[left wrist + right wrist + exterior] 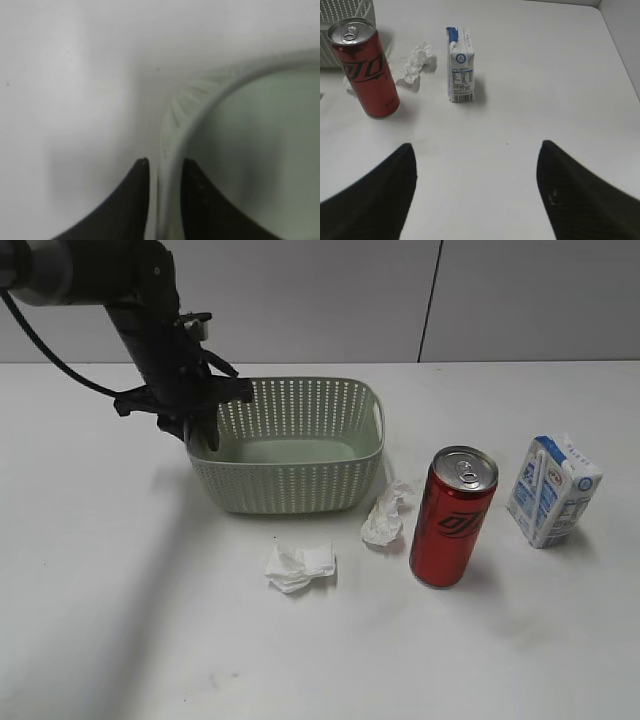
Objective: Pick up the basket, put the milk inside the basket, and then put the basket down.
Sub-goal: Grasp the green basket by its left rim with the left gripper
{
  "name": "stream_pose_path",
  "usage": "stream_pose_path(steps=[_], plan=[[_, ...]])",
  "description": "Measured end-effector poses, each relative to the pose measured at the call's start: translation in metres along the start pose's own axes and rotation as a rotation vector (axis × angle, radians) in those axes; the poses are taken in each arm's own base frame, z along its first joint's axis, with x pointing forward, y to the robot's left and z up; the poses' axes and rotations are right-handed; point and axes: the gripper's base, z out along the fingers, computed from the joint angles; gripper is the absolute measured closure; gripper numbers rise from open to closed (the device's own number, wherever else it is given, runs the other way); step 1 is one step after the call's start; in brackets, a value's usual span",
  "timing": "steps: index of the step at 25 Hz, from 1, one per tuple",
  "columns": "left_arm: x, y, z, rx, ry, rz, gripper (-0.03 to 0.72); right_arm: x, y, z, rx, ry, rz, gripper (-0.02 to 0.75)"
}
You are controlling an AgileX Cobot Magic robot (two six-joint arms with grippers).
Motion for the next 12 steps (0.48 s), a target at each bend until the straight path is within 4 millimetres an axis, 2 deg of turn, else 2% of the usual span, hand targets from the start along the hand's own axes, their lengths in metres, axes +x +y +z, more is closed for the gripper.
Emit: stream_pose_path(steps=[3, 5, 12], plan=[[0.0, -0.001, 0.0, 0.011, 0.002, -0.008, 0.645, 0.0, 0.0, 0.0, 0.0, 0.0, 0.0, 0.15], [0.001, -0.001, 0.0, 0.012, 0.007, -0.013, 0.676, 0.0, 0.0, 0.0, 0.0, 0.0, 0.0, 0.15], [0.006, -0.001, -0.01, 0.0, 0.054, -0.043, 0.683, 0.0, 0.0, 0.0, 0.0, 0.0, 0.0, 0.15]])
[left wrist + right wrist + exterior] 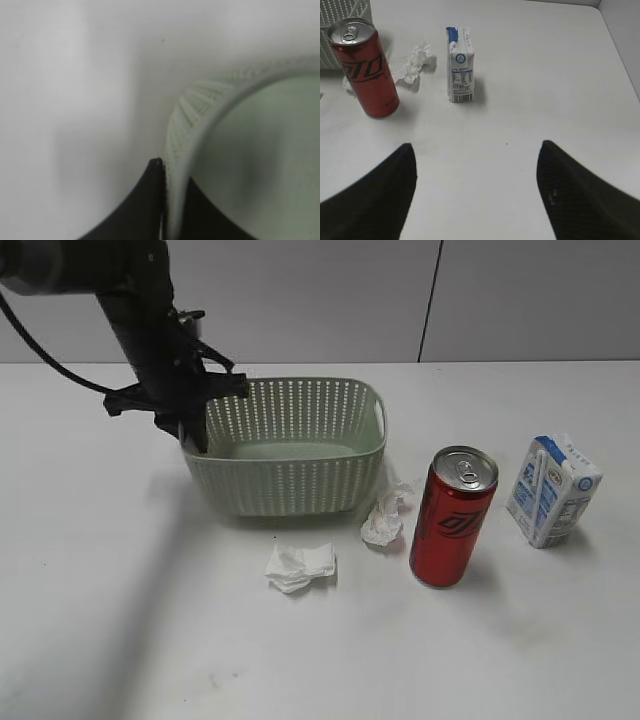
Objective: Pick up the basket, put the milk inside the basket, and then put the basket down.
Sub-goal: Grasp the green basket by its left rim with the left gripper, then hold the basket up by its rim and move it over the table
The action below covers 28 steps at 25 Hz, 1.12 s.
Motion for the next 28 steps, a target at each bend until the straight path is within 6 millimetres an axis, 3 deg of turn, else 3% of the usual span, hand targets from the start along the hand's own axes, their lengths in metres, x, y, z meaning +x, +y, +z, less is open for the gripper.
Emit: stream_pose_path(steps=[13, 22, 28], plan=[[0.029, -0.002, -0.1, 0.035, -0.052, -0.017, 0.683, 0.0, 0.0, 0.0, 0.0, 0.0, 0.001, 0.15], [0.11, 0.012, -0.124, 0.117, -0.116, -0.039, 0.683, 0.0, 0.0, 0.0, 0.0, 0.0, 0.001, 0.15], [0.172, 0.017, -0.115, 0.116, -0.097, 0.008, 0.683, 0.0, 0.0, 0.0, 0.0, 0.0, 0.002, 0.15]])
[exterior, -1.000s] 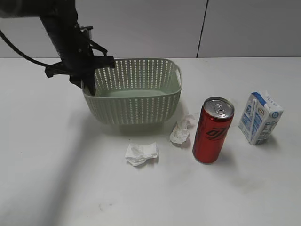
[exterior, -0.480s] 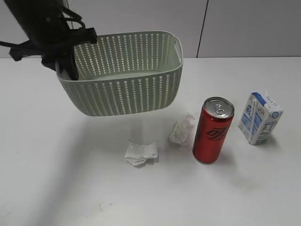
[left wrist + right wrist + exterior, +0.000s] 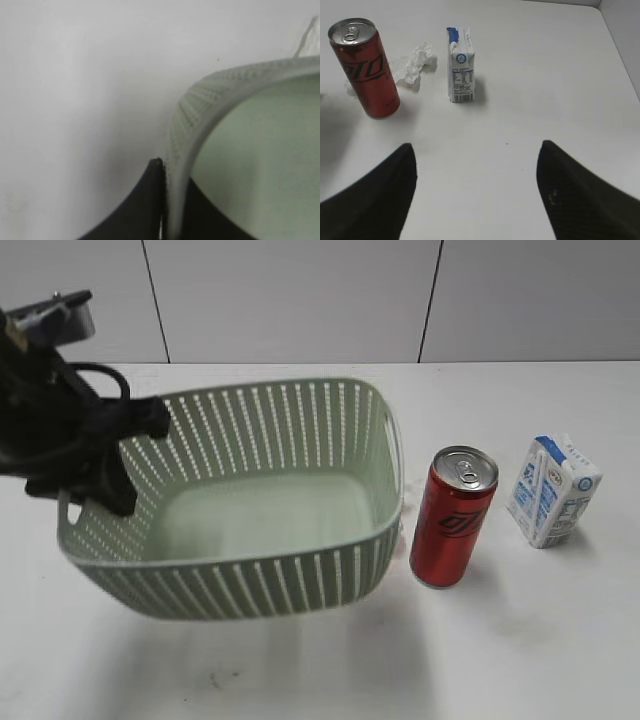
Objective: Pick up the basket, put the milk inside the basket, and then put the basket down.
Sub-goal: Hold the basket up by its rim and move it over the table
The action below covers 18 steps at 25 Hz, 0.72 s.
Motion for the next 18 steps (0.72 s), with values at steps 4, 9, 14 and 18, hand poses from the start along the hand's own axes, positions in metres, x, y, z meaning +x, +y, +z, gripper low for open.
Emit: stream_pose_path(steps=[4, 9, 14, 18], plan=[[0.031, 0.002, 0.016, -0.009, 0.057, 0.007, 0.683, 0.0, 0.0, 0.0, 0.0, 0.0, 0.0, 0.15], [0.052, 0.014, 0.039, -0.032, 0.074, -0.083, 0.683, 0.0, 0.0, 0.0, 0.001, 0.0, 0.0, 0.15], [0.056, 0.021, 0.044, -0.064, 0.062, -0.073, 0.683, -0.02, -0.001, 0.011, -0.002, 0.054, 0.001, 0.15], [0.053, 0.023, 0.044, -0.085, 0.035, -0.059, 0.683, -0.048, -0.002, 0.033, -0.008, 0.122, 0.008, 0.15]])
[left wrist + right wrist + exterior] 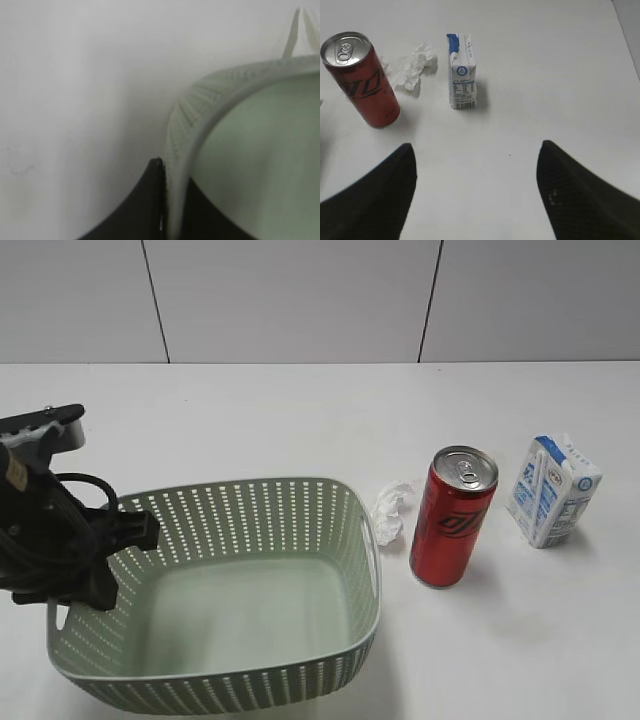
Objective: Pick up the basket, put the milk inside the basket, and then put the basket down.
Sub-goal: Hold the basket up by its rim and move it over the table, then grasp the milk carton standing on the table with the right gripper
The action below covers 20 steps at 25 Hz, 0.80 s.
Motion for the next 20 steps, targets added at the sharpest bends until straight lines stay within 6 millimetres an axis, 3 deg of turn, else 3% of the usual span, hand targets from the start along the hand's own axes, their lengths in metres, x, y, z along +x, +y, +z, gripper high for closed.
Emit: stream_pose_path(steps=[5, 10, 14, 20], plan=[[-0.001, 0.001, 0.001, -0.009, -0.005, 0.005, 0.683, -0.04, -0.001, 0.04, -0.016, 0.125, 0.007, 0.15], [-0.002, 0.002, 0.001, -0.027, -0.016, 0.027, 0.683, -0.072, 0.001, 0.099, -0.069, 0.288, -0.026, 0.15], [-0.002, 0.002, 0.001, -0.03, -0.018, 0.054, 0.683, -0.083, 0.0, 0.152, -0.087, 0.414, -0.057, 0.15], [-0.002, 0.003, 0.001, -0.034, -0.015, 0.078, 0.683, -0.087, -0.002, 0.215, -0.096, 0.487, -0.083, 0.15]])
